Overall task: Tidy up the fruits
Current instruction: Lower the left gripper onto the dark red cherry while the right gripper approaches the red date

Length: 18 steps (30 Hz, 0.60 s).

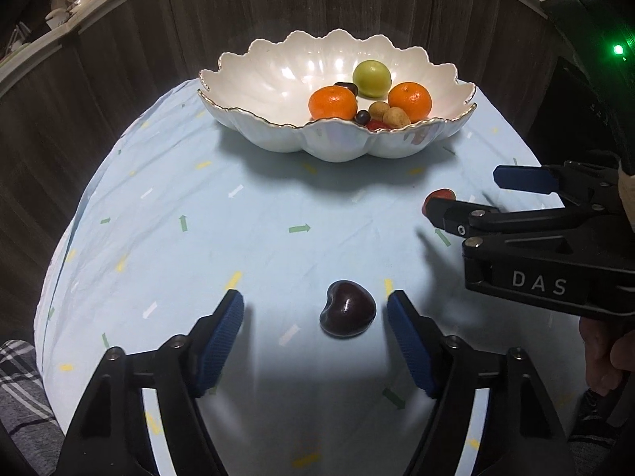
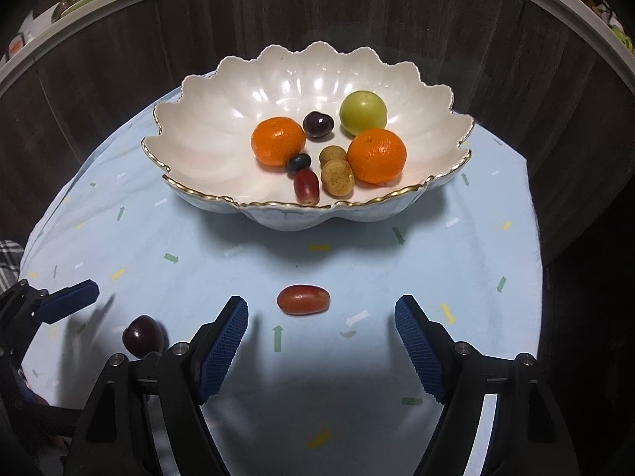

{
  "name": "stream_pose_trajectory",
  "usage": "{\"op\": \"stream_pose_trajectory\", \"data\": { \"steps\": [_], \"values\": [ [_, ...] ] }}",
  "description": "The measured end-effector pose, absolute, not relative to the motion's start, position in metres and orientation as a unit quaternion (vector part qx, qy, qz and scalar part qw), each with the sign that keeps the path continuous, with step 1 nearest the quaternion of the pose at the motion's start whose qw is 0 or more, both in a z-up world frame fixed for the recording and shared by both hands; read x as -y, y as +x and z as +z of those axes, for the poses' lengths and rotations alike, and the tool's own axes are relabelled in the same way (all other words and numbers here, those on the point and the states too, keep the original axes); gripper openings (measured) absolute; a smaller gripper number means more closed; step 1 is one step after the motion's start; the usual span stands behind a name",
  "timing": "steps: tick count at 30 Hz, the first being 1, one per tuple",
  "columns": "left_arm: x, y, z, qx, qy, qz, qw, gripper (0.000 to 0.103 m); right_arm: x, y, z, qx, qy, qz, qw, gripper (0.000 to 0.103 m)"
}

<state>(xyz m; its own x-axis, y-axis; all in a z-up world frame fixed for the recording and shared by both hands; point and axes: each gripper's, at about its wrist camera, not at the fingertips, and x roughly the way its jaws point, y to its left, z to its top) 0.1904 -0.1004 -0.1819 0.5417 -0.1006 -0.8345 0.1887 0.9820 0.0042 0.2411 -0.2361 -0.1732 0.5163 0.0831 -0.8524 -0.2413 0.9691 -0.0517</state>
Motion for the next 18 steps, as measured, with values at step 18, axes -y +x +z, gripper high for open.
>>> {"op": "stream_pose_trajectory", "data": {
  "steps": [18],
  "values": [
    [0.105,0.195,-0.191,-0.479,0.034,-0.104,0.871,0.04,0.235,0.253,-0.194,-0.492,-0.068,0.103,0.862,0.045]
  ]
}}
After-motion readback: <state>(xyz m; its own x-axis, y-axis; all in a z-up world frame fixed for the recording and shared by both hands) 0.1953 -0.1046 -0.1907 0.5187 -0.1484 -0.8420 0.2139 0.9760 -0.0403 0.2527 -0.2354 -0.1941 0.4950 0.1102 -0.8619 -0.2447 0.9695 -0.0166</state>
